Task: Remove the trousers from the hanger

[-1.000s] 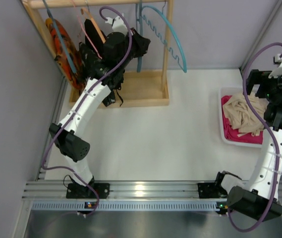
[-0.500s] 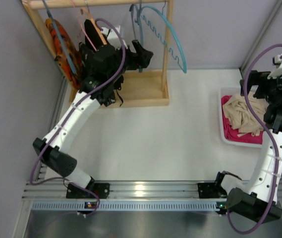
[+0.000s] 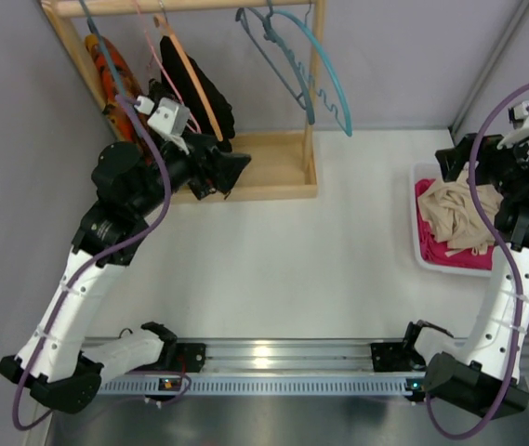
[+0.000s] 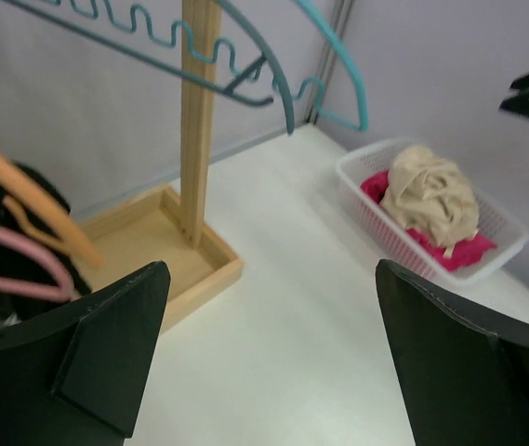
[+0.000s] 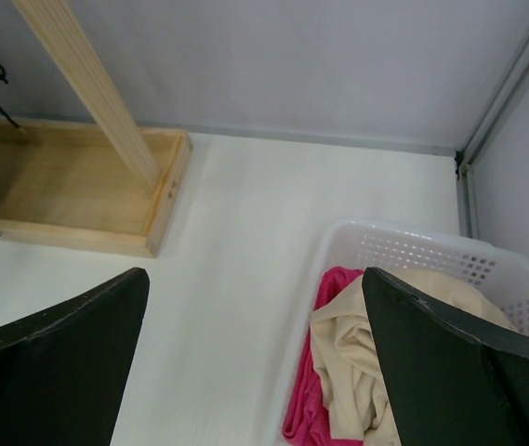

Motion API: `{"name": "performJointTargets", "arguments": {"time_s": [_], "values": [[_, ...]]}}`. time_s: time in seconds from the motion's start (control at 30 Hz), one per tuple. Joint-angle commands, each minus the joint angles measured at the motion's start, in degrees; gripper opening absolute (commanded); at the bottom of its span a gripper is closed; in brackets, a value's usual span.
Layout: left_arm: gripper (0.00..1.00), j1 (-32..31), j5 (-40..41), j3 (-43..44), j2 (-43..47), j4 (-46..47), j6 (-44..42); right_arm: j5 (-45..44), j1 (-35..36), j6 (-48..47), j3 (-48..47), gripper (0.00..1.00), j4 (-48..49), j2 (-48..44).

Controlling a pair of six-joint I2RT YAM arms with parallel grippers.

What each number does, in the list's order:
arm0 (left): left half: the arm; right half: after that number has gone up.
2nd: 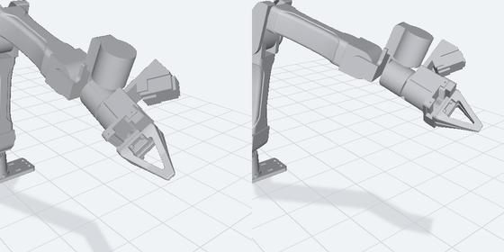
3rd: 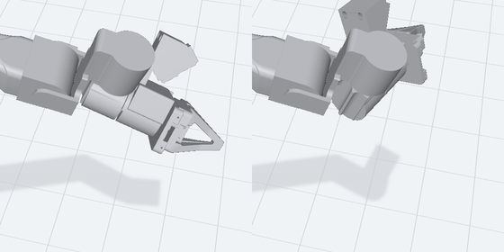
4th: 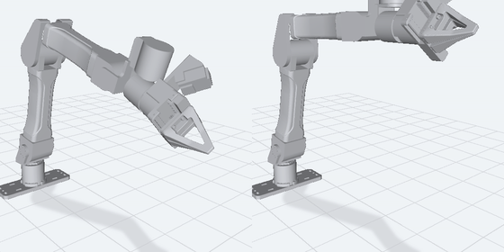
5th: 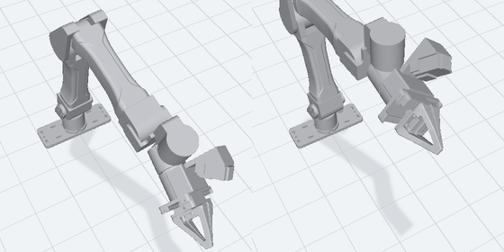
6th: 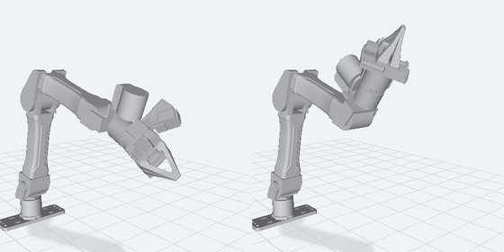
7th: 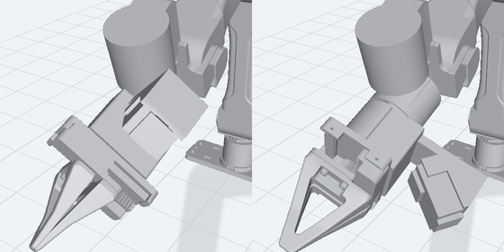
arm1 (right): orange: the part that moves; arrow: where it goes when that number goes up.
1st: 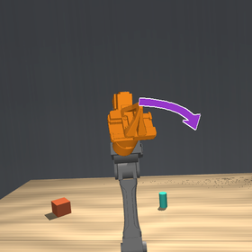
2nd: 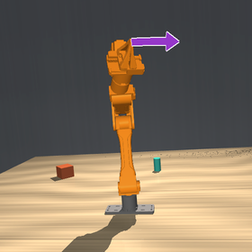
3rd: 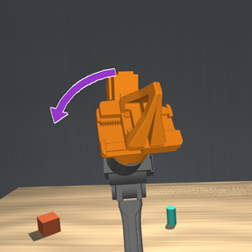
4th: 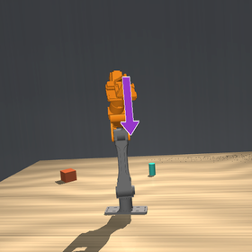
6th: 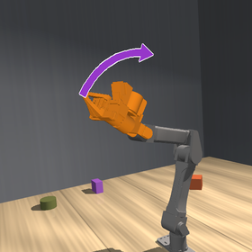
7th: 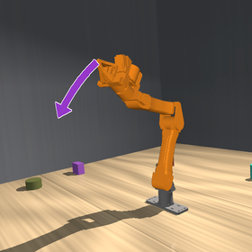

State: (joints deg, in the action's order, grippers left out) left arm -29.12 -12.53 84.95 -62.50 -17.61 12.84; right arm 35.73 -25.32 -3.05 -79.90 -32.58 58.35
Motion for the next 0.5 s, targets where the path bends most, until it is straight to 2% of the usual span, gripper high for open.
{"name": "performJointTargets", "arguments": {"time_s": [0.0,0.1,0.2,0.33,0.47], "values": [[0.99,3.6,-7.3,-3.9,5.6,-9.5,-9.2,6.1,-0.3,1.7,1.4,0.99,2.0,-0.8],[0.99,6.5,-2.8,-5.4,9.1,-19.3,-12.3,7.7,0.5,1.1,4.0,1.0,1.9,-2.1],[0.99,8.0,6.4,-7.6,12.3,-27.0,-13.5,8.0,1.5,0.2,6.1,0.99,0.7,-2.9],[0.99,10.1,14.2,-11.3,16.9,-33.1,-13.7,7.8,3.0,-1.5,8.4,0.99,-0.6,-3.6],[0.99,12.2,17.2,-14.5,20.3,-35.7,-13.6,6.1,5.3,-3.5,10.8,0.99,-2.0,-4.4]]}}
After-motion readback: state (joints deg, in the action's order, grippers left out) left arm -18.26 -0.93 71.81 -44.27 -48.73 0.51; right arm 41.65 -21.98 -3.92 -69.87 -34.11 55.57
